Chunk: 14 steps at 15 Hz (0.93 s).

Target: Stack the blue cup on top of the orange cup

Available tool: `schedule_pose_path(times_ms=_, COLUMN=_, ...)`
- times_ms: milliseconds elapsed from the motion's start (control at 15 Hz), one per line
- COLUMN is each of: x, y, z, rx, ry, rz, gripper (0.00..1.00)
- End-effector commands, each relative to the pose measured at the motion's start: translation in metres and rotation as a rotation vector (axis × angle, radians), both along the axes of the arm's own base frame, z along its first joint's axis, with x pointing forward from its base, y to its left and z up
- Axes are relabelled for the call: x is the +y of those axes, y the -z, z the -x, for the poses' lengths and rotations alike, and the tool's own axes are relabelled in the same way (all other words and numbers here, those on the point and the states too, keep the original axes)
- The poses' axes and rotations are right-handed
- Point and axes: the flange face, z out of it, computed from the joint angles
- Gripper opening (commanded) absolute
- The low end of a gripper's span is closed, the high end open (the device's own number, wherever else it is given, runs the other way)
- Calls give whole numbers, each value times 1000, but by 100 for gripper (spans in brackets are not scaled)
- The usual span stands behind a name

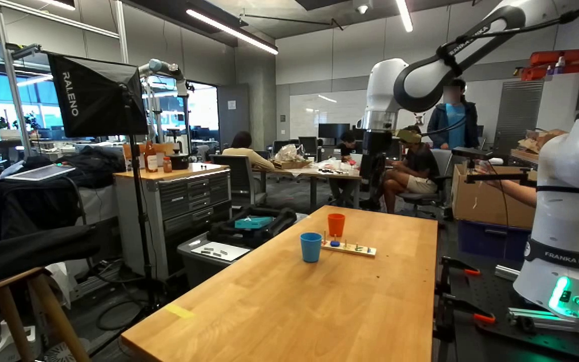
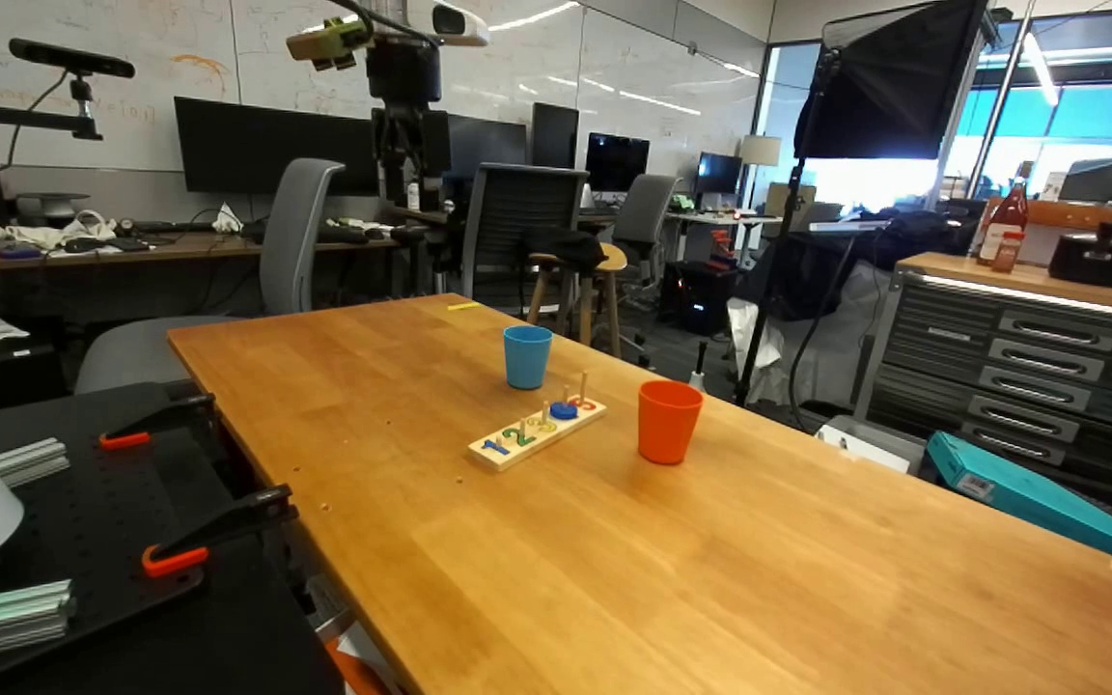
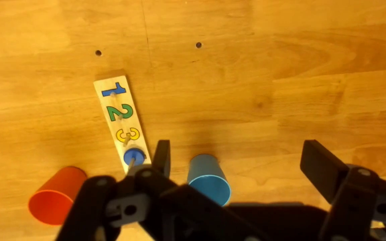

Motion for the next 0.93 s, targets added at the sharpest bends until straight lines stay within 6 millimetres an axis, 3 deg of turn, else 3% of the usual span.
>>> schedule_pose_path(times_ms=0, x=32, y=40, z=-60, rx=8, ry=-7, rz=71, gripper=100)
schedule_pose_path(times_ms=533, x=47, y=125, z=-180, rx=32, ry=45, rz=195, gripper=100)
schedule_pose_path(times_ms=733, x=59, y=159, z=-217, rx=39, ry=52, rz=191, gripper=100)
schedule_pose_path(times_ms=867, x=68, y=178, z=-231, rx=44, ry=47, rz=191, gripper=100)
